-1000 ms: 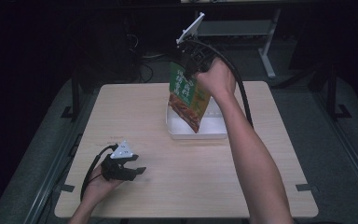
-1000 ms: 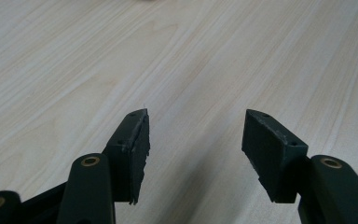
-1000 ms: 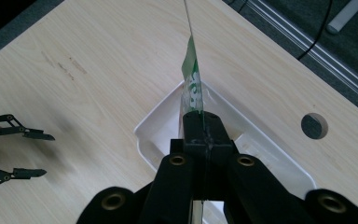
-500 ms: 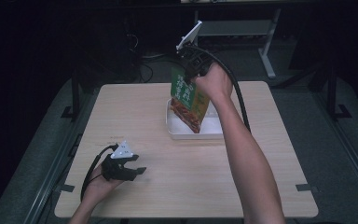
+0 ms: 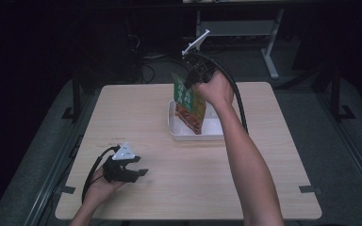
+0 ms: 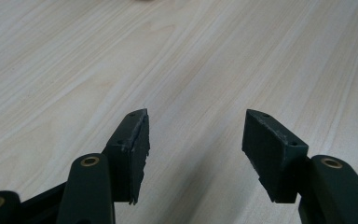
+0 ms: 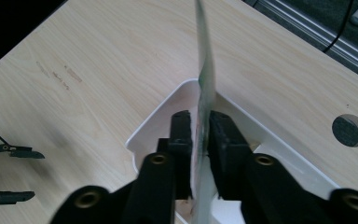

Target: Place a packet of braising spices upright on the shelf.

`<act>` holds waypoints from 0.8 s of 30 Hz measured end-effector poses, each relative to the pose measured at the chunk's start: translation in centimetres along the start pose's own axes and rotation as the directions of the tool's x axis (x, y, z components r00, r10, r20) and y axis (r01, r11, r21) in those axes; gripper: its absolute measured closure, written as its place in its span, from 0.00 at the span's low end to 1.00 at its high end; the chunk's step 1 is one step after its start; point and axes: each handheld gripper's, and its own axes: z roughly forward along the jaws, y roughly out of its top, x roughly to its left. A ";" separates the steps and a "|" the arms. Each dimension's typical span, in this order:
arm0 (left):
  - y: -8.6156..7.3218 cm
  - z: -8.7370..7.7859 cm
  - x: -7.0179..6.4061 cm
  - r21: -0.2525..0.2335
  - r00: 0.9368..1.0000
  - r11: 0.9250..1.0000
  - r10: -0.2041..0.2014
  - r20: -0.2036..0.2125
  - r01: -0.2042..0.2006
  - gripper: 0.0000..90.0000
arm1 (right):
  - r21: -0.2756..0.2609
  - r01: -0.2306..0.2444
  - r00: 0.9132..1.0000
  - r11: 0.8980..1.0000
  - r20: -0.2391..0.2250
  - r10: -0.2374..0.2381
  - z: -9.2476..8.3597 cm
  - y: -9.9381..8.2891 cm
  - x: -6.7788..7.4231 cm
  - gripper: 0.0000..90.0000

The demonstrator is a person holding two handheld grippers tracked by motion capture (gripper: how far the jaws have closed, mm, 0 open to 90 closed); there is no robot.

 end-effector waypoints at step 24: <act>0.0 0.1 -0.1 0.003 1.000 1.000 0.003 -0.007 -0.003 0.45 | -0.015 0.023 1.000 1.000 -0.014 -0.023 -0.3 -3.3 -1.3 0.99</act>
